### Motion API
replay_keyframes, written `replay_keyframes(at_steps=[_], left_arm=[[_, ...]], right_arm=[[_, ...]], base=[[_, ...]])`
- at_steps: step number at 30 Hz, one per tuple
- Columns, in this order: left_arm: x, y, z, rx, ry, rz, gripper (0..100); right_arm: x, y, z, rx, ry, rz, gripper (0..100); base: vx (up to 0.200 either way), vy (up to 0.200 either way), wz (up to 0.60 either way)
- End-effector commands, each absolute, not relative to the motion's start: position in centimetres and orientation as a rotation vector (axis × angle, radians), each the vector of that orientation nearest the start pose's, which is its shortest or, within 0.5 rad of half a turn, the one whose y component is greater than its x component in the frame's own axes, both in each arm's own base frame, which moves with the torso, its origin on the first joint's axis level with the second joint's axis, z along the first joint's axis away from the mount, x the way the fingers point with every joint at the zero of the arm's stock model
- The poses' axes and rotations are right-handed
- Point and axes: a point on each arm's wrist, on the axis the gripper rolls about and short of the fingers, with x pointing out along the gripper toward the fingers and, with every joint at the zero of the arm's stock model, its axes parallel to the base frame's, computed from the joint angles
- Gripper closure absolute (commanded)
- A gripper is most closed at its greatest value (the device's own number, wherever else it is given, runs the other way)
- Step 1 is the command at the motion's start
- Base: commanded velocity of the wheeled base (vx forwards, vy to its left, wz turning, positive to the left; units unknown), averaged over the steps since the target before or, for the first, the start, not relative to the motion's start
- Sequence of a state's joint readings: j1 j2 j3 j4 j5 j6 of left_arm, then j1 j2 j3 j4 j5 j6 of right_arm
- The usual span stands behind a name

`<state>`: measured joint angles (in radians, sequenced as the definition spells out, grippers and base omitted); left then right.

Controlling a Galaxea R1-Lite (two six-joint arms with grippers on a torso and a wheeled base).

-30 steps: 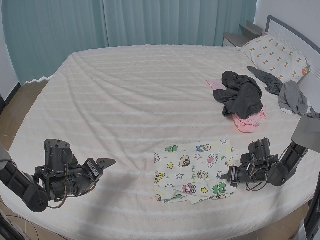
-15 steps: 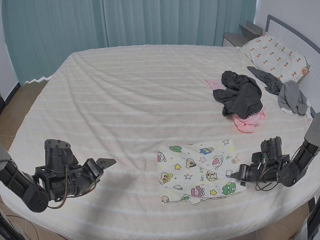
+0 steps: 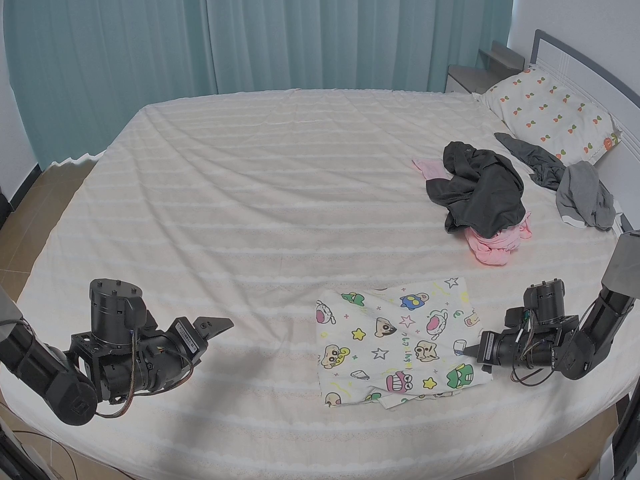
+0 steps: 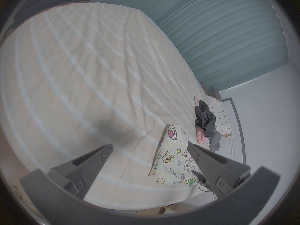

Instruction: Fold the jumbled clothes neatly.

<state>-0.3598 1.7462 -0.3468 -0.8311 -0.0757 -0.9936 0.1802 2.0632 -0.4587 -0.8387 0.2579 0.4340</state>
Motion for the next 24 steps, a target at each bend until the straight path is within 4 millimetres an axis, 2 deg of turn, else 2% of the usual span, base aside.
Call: replay_keyframes(at_steps=[1, 10, 11, 14, 16, 19, 24], left_arm=[[22.7, -8.7, 8.0, -0.869, 0.727, -0.104, 0], [22.7, -8.8, 7.9, -0.868, 0.732, -0.102, 0], [22.7, -8.8, 7.9, -0.868, 0.732, -0.102, 0], [22.8, -8.8, 7.8, -0.867, 0.736, -0.100, 0], [22.8, -8.8, 7.7, -0.867, 0.738, -0.099, 0], [22.8, -8.8, 7.7, -0.866, 0.739, -0.098, 0], [22.8, -8.8, 7.7, -0.867, 0.738, -0.099, 0]], right_arm=[[27.5, 5.4, 0.9, 0.425, 0.872, 0.238, 0], [28.2, 4.7, 1.9, 0.441, 0.794, 0.231, 0], [28.9, 4.8, 2.5, 0.446, 0.729, 0.249, 0], [30.2, 5.3, 2.9, 0.444, 0.690, 0.271, 0], [30.5, 5.5, 2.8, 0.443, 0.688, 0.275, 0], [32.5, 6.3, 1.7, 0.436, 0.681, 0.290, 0], [33.8, 6.7, 0.7, 0.433, 0.686, 0.297, 0]], base=[[0.000, 0.000, 0.00], [0.000, 0.000, 0.00], [0.000, 0.000, 0.00], [0.000, 0.000, 0.00], [0.000, 0.000, 0.00], [0.000, 0.000, 0.00], [0.000, 0.000, 0.00]])
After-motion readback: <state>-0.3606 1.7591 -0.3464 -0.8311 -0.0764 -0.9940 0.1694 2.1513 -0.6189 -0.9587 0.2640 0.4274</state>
